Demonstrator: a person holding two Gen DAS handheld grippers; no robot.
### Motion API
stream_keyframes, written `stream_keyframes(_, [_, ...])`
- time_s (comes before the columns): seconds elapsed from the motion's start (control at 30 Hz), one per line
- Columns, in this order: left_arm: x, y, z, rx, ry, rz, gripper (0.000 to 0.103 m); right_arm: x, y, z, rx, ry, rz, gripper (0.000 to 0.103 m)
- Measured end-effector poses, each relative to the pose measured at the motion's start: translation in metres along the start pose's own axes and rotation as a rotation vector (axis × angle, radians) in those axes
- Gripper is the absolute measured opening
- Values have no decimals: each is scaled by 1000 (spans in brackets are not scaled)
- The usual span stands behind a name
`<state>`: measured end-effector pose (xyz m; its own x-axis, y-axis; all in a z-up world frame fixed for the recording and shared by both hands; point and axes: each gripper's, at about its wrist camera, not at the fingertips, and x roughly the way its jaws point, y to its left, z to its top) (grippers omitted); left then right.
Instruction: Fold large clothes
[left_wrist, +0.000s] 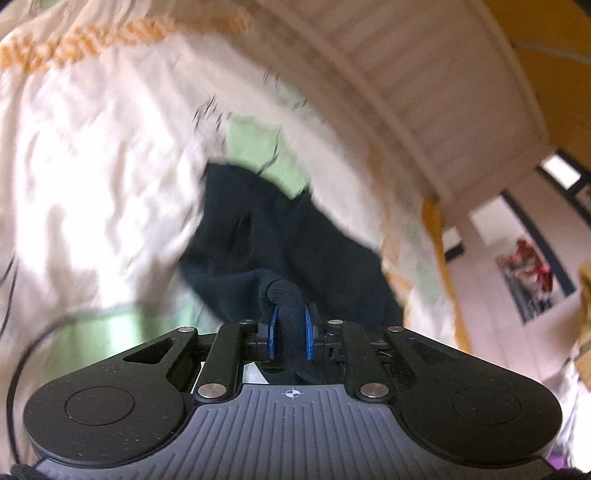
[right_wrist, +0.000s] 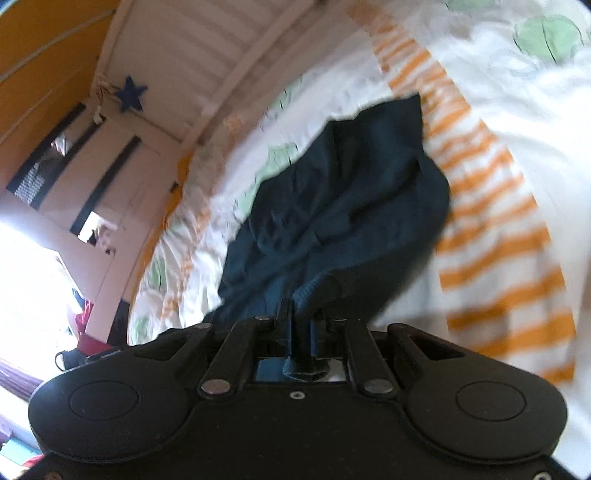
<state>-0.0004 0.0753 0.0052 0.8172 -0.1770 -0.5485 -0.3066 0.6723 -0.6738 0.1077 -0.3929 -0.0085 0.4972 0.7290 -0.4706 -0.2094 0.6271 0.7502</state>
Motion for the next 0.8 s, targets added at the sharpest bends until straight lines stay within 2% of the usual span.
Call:
stream_keyframes(0.2, [36,-21,44,10,-90,-37,14,22,17,48,-32,-109,19,17])
stream_keyframes(0.37, [76,-23,77,0,-126,-18,14,59,11,93,-19,-184,2,17])
stream_keyframes(0.47, [105,-19,88,20,-134,31,14,83,0,119,-23,-210,-31,17])
stream_keyframes(0.67, [152,-1,98,46,-100,129,16,136,-23,150,-30,-186,-142,17])
stream_keyframes(0.73, [164,9,99,18,-93,129,18,149,-32,153,-28,-173,-176,18])
stream_keyframes(0.8, [169,16,101,-22,-86,104,26,158,-43,153,-2,-171,-188,19])
